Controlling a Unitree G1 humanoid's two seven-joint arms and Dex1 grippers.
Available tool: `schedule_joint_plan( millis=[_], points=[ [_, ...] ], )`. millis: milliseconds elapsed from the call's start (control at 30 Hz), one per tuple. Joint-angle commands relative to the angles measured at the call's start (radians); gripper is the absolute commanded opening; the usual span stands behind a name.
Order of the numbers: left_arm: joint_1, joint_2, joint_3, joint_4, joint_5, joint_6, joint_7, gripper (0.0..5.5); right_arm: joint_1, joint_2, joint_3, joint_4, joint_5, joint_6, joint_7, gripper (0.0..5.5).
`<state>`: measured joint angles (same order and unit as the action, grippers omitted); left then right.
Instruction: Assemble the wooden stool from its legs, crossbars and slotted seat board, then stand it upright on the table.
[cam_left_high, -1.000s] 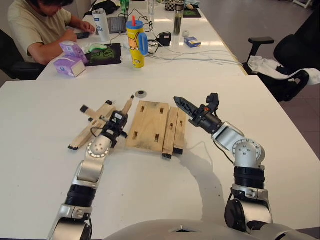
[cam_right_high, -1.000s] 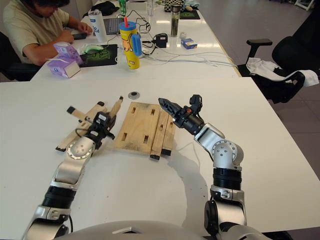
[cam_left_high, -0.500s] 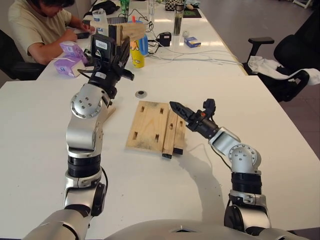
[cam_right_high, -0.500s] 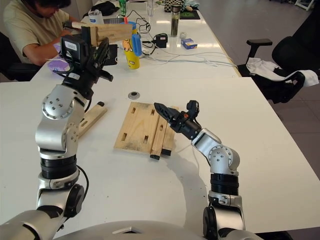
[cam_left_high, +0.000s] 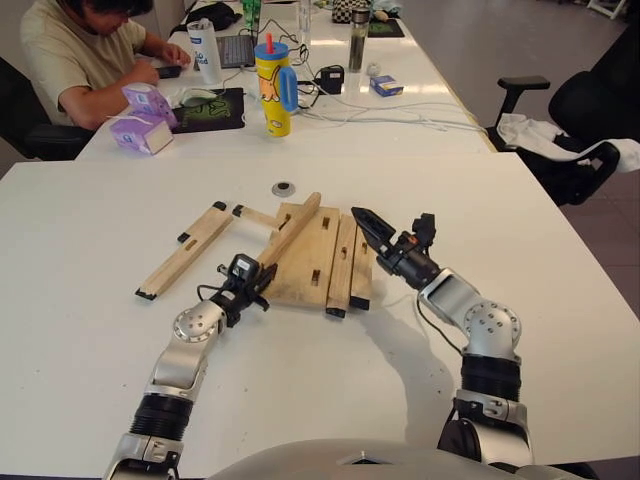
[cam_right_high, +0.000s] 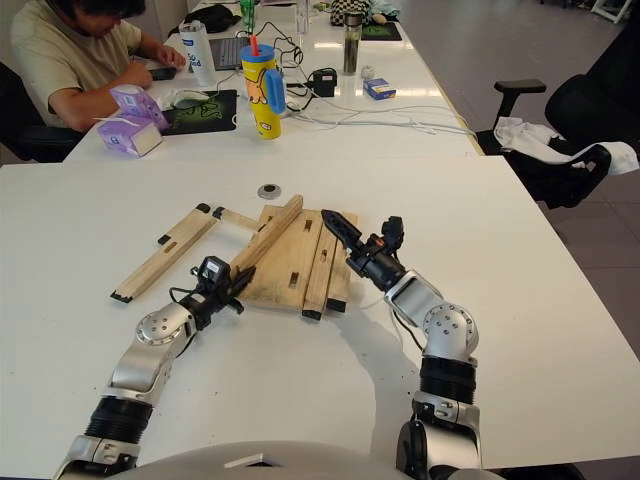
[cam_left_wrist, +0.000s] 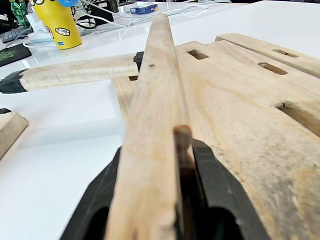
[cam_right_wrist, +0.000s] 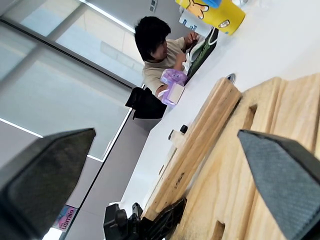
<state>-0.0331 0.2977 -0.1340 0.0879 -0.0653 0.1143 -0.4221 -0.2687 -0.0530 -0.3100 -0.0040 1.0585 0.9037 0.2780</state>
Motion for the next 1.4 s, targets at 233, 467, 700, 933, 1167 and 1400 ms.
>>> schedule_joint_plan(
  millis=[233, 467, 700, 933, 1167, 1400],
  points=[
    [0.008, 0.008, -0.053, 0.071, 0.059, 0.183, 0.018, 1.0, 0.012, -0.036, 0.095, 0.009, -0.111, -0.024, 0.045, 5.31],
    [-0.006, 0.001, -0.021, -0.042, 0.008, 0.271, 0.029, 1.36, 0.027, -0.033, 0.117, 0.016, -0.158, -0.05, 0.071, 5.31],
    [-0.015, -0.013, 0.031, -0.108, -0.049, 0.346, 0.037, 2.27, 0.034, -0.031, 0.122, 0.024, -0.17, -0.062, 0.082, 5.31],
    [-0.2, -0.07, 0.119, -0.033, -0.18, 0.521, 0.027, 3.23, 0.037, -0.015, 0.129, 0.032, -0.185, -0.075, 0.082, 5.31],
    [-0.239, -0.064, 0.171, -0.081, -0.241, 0.596, 0.028, 3.42, 0.024, -0.018, 0.135, 0.044, -0.196, -0.074, 0.095, 5.31],
    [-0.288, -0.083, 0.176, -0.113, -0.262, 0.64, 0.061, 3.42, 0.024, -0.01, 0.134, 0.045, -0.201, -0.081, 0.094, 5.31]
  ],
)
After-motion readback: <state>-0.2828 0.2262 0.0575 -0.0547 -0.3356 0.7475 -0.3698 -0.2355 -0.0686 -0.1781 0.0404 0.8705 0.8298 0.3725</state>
